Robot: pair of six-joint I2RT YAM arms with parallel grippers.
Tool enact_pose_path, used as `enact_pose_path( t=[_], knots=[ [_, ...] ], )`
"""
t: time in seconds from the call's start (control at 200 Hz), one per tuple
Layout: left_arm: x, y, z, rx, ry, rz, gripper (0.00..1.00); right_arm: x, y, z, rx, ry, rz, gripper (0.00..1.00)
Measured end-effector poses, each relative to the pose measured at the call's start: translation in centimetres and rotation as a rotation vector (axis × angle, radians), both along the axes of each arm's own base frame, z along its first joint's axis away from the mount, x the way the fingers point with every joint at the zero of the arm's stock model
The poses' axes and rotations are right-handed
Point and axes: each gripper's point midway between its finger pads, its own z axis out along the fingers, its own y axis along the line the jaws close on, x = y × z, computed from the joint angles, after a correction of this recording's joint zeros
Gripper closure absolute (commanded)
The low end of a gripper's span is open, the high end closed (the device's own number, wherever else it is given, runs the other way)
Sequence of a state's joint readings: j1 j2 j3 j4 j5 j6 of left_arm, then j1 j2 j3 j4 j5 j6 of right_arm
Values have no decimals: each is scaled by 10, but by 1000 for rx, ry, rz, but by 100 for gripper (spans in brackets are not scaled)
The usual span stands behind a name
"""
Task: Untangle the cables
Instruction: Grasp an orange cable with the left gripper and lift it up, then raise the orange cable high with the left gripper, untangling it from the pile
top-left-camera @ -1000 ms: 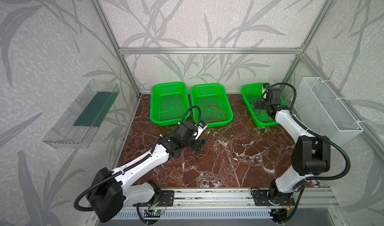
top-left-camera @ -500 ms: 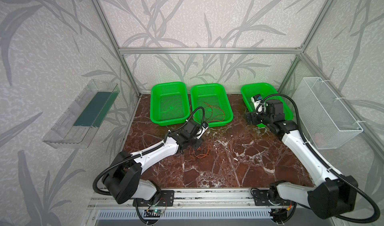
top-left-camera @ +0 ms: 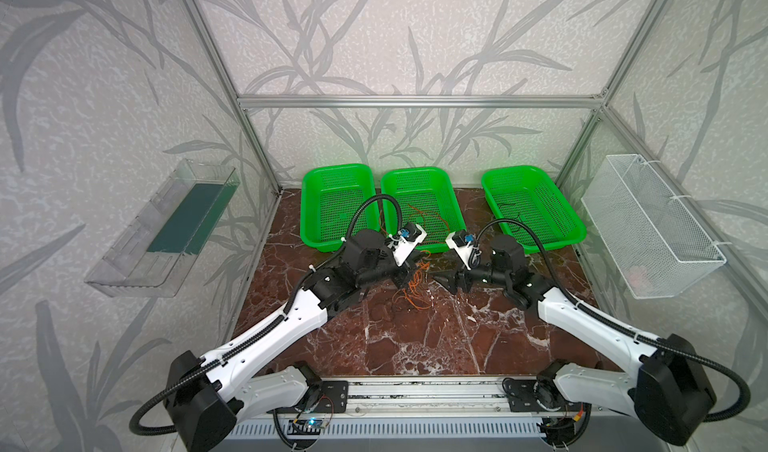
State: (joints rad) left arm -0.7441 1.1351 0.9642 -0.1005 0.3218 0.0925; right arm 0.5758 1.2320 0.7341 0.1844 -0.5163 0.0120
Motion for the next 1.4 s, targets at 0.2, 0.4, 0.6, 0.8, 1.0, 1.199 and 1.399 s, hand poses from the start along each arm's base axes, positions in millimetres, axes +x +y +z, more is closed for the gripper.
enact_pose_path(
  t=[0.2, 0.4, 0.6, 0.8, 1.0, 1.199, 1.399],
  knots=[
    [-7, -25, 35, -62, -54, -72, 100, 22, 27, 23, 94, 9, -40, 18],
    [1, -35, 90, -137, -160, -78, 100, 38, 35, 8, 61, 44, -111, 19],
    [5, -35, 157, -195, -302, -69, 100, 43, 27, -32, -21, 92, -168, 17],
    [6, -20, 223, -244, -449, -25, 100, 44, 20, -70, -138, 130, -178, 17],
    [14, -4, 278, -285, -572, 24, 100, 39, 8, -114, -294, 162, -170, 18],
    [21, 4, 313, -307, -657, 55, 100, 28, -9, -147, -400, 179, -171, 16],
    [28, 12, 320, -294, -685, 82, 100, 26, -29, -159, -457, 187, -205, 10]
  ],
)
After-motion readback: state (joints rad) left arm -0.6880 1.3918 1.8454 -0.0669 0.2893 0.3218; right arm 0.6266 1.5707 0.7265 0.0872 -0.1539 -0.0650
